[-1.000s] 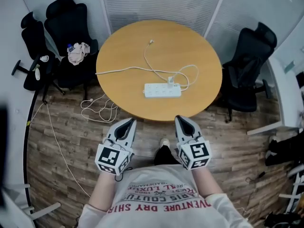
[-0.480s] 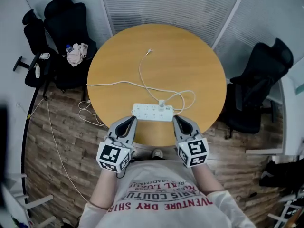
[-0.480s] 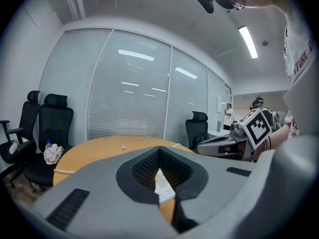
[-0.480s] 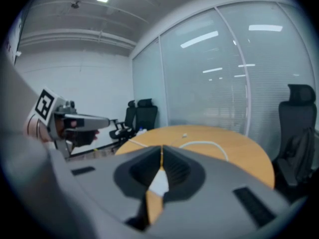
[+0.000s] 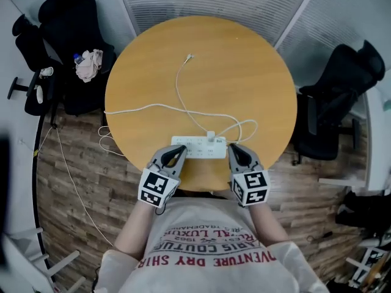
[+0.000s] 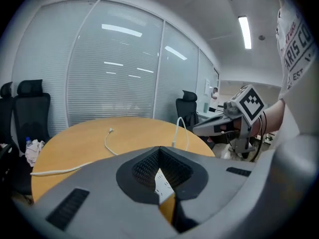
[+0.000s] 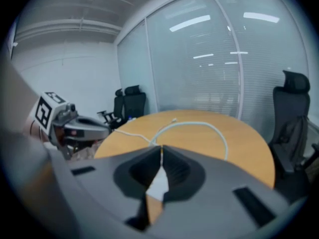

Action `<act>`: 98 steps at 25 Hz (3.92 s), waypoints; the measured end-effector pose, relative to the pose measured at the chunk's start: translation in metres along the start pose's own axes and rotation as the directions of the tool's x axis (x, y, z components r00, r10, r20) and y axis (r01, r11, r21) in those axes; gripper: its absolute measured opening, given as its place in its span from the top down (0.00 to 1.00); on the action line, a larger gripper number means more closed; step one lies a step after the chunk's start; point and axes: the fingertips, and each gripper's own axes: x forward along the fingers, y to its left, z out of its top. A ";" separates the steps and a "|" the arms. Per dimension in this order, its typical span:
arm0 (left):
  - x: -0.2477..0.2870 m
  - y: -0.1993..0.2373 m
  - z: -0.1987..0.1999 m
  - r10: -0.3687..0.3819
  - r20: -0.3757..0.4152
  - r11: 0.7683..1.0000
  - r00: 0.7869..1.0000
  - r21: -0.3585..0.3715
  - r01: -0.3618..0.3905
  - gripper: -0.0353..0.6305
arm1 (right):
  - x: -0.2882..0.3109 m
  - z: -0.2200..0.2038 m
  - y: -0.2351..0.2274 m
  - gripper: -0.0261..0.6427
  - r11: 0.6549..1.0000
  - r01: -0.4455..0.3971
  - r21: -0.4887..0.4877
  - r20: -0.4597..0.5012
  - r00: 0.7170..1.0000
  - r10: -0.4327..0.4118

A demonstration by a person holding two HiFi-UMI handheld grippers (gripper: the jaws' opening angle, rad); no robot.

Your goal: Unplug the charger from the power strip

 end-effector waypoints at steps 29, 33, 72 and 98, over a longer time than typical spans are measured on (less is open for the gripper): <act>0.100 0.001 -0.124 -0.264 -0.444 0.950 0.856 0.037 0.312 0.90 | 0.079 -0.079 0.025 0.70 0.997 0.060 0.041 -0.349 0.936 -0.042; 0.101 0.001 -0.124 -0.286 -0.447 0.946 0.847 0.009 0.324 0.90 | 0.095 -0.080 0.027 0.67 0.996 0.085 0.041 -0.375 0.925 -0.063; 0.102 -0.001 -0.126 -0.230 -0.438 0.949 0.869 0.097 0.300 0.90 | 0.089 -0.054 0.019 0.73 0.975 0.214 0.060 -0.389 0.905 -0.174; -0.008 0.045 0.132 -0.009 0.233 0.992 0.972 0.121 -0.020 0.90 | 0.023 0.089 0.028 0.73 0.994 0.070 -0.085 0.085 0.994 -0.062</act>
